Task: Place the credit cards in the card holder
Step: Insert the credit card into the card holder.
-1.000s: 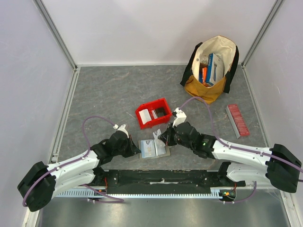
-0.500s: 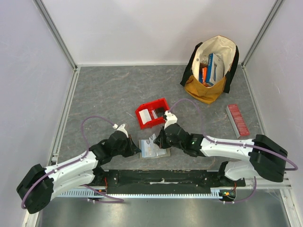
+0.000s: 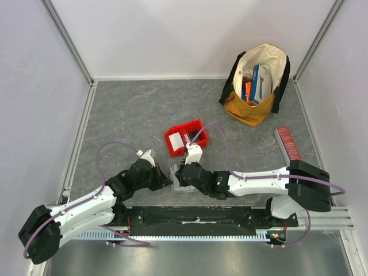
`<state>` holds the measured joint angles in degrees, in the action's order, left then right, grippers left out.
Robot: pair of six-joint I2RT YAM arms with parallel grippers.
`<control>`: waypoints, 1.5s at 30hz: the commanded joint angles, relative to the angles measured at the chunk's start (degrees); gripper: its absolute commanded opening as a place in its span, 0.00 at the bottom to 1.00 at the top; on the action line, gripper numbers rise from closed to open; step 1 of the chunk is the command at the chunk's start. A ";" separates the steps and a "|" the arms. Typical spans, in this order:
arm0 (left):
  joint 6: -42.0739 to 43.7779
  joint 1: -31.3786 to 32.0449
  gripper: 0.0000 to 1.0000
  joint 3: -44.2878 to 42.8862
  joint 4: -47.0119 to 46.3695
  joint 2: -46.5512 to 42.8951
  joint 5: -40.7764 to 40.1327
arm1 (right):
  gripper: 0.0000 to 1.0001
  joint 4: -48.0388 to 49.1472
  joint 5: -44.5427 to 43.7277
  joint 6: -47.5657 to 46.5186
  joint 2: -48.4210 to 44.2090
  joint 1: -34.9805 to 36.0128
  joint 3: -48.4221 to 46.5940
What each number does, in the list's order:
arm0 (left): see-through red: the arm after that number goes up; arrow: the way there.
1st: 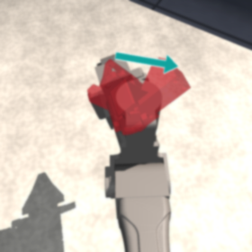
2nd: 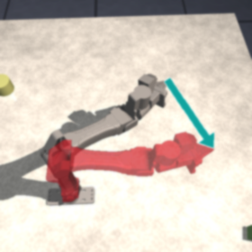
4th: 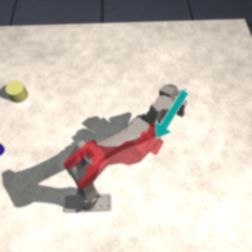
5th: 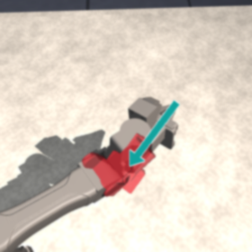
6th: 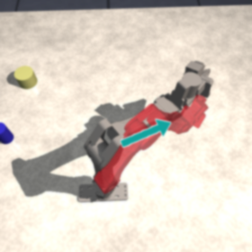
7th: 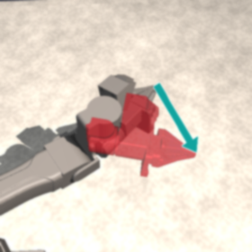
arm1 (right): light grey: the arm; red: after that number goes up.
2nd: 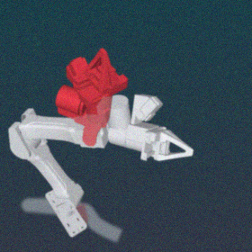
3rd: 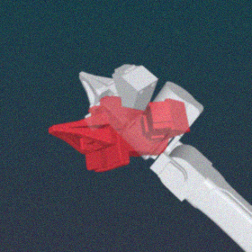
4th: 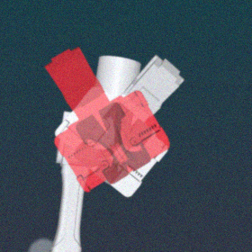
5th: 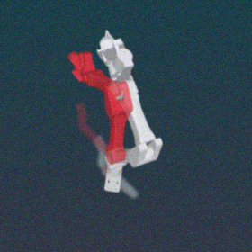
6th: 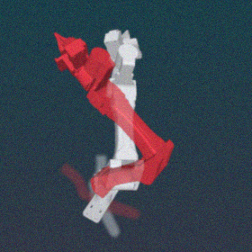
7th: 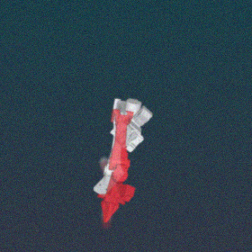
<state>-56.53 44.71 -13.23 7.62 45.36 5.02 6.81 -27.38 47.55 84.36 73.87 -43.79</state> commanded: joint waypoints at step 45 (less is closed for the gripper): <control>-2.27 -0.15 0.02 -3.20 1.88 -4.41 0.70 | 0.00 -4.61 -10.07 -1.93 3.62 2.25 -7.36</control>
<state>-57.32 44.71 -14.46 10.57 41.19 5.10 -0.89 -38.37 46.22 85.97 76.03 -48.53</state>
